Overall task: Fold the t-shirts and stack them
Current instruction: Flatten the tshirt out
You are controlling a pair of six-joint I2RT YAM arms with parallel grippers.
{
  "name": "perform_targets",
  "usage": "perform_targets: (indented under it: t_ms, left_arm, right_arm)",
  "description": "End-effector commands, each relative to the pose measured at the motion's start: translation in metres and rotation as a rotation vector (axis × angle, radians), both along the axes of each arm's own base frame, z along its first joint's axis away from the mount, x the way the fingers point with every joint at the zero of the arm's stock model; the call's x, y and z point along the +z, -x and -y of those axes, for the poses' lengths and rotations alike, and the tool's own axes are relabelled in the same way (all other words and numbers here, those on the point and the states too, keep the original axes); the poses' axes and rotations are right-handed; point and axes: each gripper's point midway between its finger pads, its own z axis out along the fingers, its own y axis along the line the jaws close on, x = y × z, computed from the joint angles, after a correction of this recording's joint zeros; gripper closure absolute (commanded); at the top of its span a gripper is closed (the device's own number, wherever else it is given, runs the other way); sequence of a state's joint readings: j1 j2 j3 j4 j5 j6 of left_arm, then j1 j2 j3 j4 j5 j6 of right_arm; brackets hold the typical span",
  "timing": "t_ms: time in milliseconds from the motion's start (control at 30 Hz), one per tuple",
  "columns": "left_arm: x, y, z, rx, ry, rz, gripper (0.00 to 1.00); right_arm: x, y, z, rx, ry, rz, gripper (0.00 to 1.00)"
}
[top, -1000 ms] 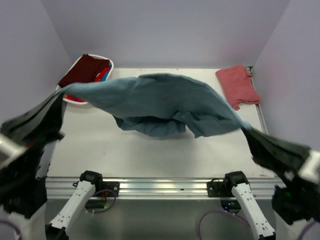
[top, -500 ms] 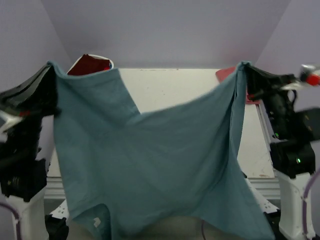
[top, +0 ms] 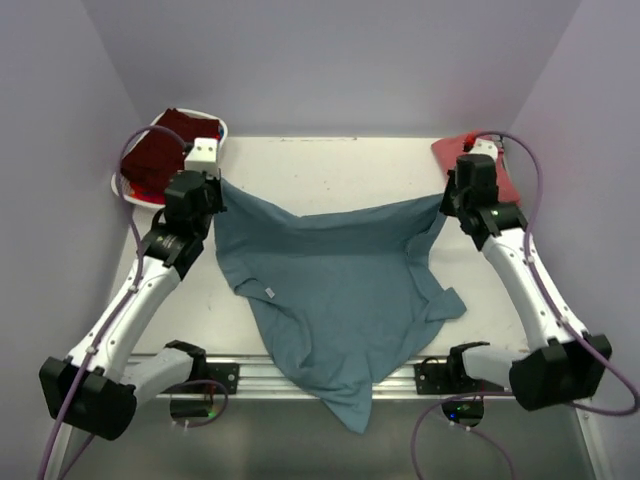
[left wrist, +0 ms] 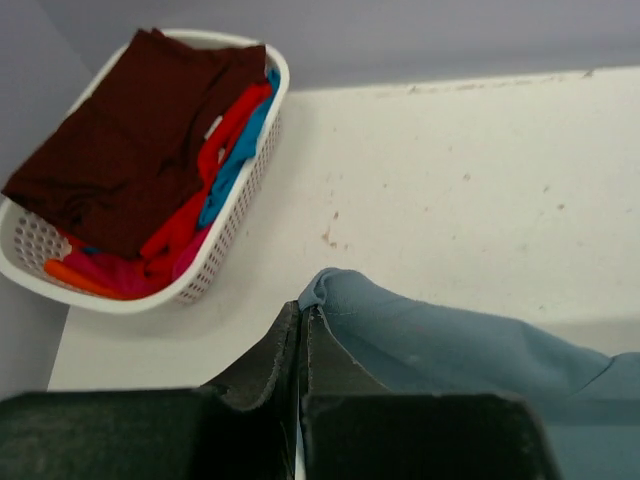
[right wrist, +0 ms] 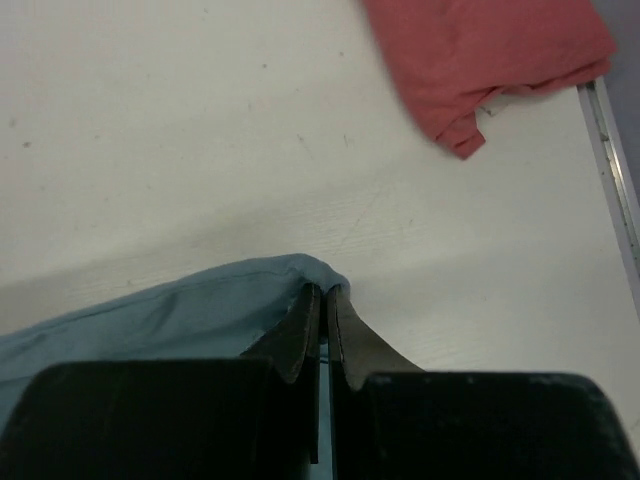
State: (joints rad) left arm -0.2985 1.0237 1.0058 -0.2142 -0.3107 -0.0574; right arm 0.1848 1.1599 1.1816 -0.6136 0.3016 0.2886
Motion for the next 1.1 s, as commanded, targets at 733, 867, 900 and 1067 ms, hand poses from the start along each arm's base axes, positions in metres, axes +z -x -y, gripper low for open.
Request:
perform_targets:
  t_ms: [733,867,900,1067]
  left_arm:
    - [-0.114,-0.195,-0.056,0.158,0.031,-0.112,1.0]
    - [-0.126,-0.236,-0.05,0.133,0.026,-0.108,1.0]
    - [-0.124,-0.244,-0.048,0.116,0.033,-0.102,1.0]
    - [-0.075,-0.277,-0.031,0.029,0.074,0.019,1.0]
  right_arm:
    - [-0.086,-0.207,0.014,-0.188,0.144,0.001,1.0]
    - [-0.084,-0.236,0.018,-0.207,0.152,0.026,1.0]
    - [-0.085,-0.242,0.021,-0.218,0.158,0.031,1.0]
    - [-0.055,-0.263,0.031,-0.281,0.185,0.128,0.88]
